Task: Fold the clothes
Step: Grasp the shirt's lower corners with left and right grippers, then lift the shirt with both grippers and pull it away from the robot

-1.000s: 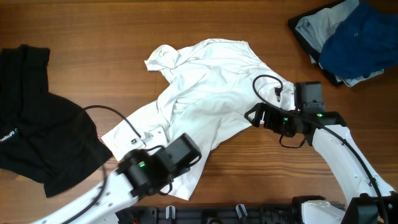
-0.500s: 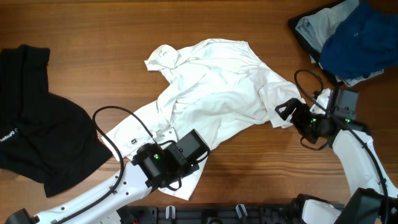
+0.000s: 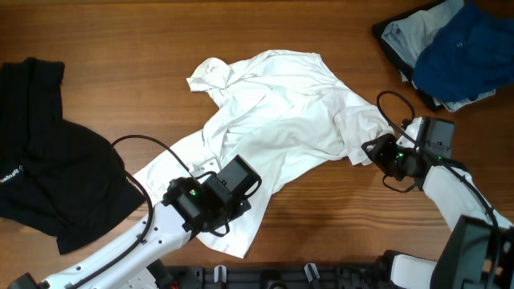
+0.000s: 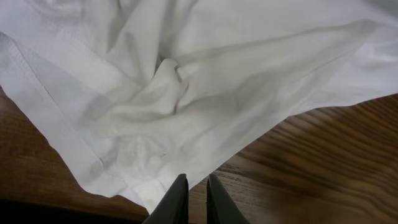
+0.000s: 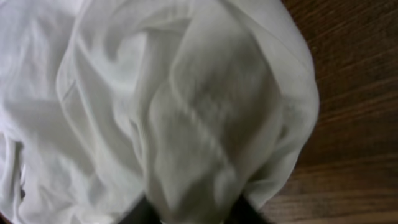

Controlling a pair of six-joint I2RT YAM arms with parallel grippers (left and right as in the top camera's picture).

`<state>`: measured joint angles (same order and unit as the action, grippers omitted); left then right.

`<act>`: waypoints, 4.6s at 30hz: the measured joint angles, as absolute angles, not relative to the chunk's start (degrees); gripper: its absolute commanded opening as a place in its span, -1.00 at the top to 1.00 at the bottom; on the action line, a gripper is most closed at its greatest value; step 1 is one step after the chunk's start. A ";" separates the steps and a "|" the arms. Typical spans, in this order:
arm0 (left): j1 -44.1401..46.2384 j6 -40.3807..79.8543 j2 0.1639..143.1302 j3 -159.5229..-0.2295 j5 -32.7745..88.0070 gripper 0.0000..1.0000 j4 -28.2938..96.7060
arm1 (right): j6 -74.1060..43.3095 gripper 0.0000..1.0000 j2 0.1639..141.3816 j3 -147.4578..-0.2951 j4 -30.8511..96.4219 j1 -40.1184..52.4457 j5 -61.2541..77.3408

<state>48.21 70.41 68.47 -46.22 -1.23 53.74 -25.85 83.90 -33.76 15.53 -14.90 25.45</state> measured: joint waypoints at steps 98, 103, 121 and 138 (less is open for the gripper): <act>5.91 21.02 78.63 -100.75 -5.50 0.92 40.91 | 9.32 0.91 81.60 -113.80 47.79 -6.24 4.97; 5.91 18.90 76.71 -101.82 -6.63 0.92 43.07 | 9.26 0.91 80.62 -120.25 55.18 -3.79 4.19; 10.28 19.66 75.44 -103.37 -13.52 0.92 50.78 | 0.64 0.91 88.27 -125.80 73.01 -1.58 3.40; 2.28 19.70 89.93 -112.36 -8.69 0.93 27.14 | 2.07 0.91 104.36 -138.56 38.81 -1.43 4.75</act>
